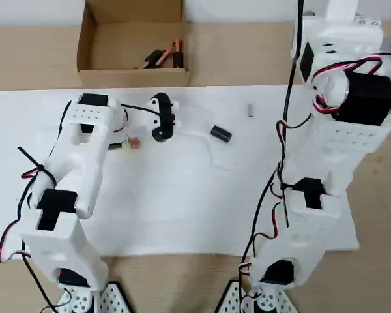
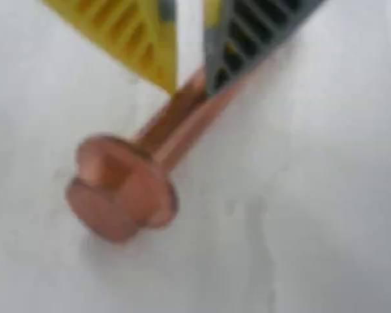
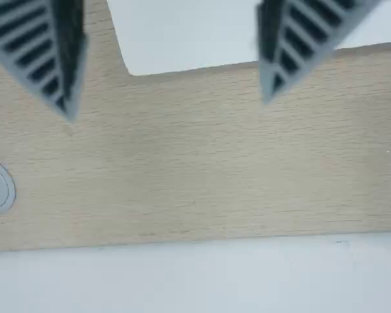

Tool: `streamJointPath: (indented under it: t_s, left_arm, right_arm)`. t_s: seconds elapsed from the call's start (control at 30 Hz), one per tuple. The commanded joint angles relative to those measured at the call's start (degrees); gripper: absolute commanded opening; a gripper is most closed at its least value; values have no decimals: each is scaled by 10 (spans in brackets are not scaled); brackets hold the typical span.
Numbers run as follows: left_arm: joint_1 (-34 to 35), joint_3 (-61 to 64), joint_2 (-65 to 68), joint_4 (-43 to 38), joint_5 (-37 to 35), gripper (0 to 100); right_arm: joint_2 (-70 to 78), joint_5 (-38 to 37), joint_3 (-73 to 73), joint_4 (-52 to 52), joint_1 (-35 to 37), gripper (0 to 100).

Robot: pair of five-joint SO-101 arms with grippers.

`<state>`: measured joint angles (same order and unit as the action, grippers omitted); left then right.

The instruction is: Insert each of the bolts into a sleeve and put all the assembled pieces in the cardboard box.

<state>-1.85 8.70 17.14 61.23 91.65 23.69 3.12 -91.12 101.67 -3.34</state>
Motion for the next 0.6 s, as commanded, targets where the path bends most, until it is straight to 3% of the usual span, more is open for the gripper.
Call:
streamJointPath:
  t_s: [0.0, 0.27, 0.57]
  left_arm:
    - [-1, 5, 27, 25, 69, 23]
    - [-19, -11, 22, 76, 68, 12]
    - [-15, -183, 22, 253, 37, 12]
  right_arm:
    - [-33, 4, 0, 8, -7, 217]
    - [-33, 4, 0, 8, -9, 217]
    - [-33, 4, -4, 8, -9, 217]
